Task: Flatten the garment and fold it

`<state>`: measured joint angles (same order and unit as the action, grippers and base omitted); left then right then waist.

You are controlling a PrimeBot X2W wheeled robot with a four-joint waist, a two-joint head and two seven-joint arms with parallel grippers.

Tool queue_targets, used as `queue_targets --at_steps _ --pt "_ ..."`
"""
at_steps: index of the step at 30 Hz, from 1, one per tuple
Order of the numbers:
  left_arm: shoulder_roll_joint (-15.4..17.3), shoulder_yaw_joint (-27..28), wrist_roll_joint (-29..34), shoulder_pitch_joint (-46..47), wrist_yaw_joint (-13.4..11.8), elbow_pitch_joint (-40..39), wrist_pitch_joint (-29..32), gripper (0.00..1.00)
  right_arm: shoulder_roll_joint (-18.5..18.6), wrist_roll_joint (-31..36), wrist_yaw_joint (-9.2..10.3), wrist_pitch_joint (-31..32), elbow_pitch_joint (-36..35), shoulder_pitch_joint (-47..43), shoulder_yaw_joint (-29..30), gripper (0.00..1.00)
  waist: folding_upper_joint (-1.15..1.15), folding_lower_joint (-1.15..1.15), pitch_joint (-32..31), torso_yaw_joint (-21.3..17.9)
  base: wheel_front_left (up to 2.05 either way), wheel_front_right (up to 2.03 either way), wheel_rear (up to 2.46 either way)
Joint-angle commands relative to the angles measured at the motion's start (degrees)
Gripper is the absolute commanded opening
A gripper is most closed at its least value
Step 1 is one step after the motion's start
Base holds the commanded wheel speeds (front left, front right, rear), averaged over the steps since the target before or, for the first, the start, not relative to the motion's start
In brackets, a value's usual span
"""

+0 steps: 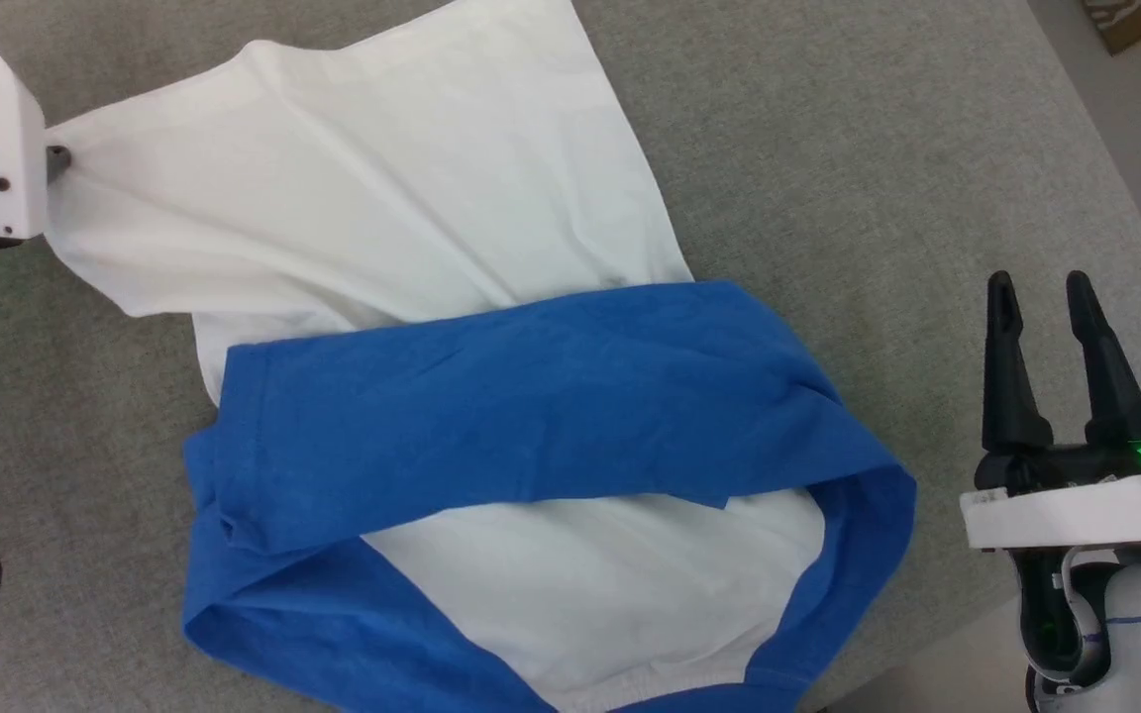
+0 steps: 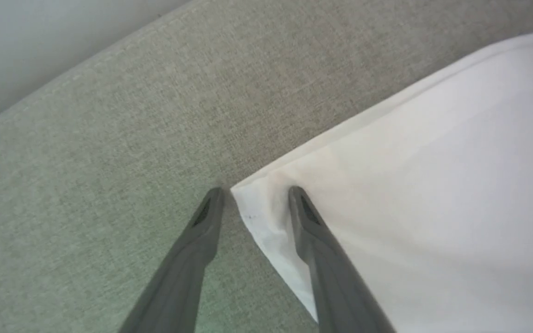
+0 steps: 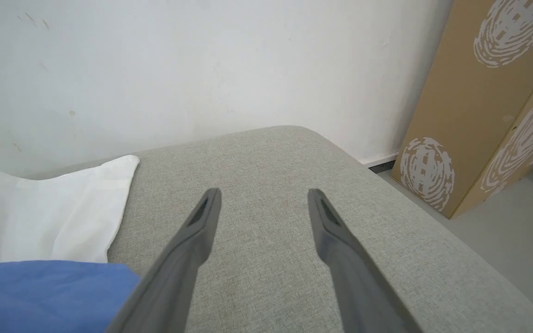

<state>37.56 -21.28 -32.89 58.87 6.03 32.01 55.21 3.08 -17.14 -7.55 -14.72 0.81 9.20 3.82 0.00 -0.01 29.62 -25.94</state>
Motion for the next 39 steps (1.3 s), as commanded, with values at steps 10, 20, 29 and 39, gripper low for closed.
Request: queue_targets --at_steps 10,20,29,39 --pt "-4.24 -2.1 3.16 -2.53 0.61 -0.75 -17.65 0.0 0.57 4.91 0.06 3.27 1.01 2.75 0.74 1.0 0.0 0.01 -3.99 6.04 0.0 0.0 0.0" --pt "-10.19 -8.05 3.9 -1.88 1.33 -6.19 -29.68 0.0 18.39 -4.46 0.06 29.66 -0.04 16.86 -11.31 1.0 0.0 0.01 -4.95 16.0 0.0 0.0 0.0" --pt "-14.61 -12.95 3.95 -1.52 1.43 -15.09 -36.74 0.0 31.08 -12.64 0.06 48.71 9.52 35.31 -22.7 1.0 0.0 0.01 -0.31 25.31 0.0 0.0 0.0" --pt "-19.36 -17.8 4.4 -0.99 1.44 -21.19 -39.35 0.0 35.16 -12.51 0.06 52.78 24.11 49.92 -32.28 1.0 0.0 0.01 4.93 33.11 0.0 0.0 0.0"
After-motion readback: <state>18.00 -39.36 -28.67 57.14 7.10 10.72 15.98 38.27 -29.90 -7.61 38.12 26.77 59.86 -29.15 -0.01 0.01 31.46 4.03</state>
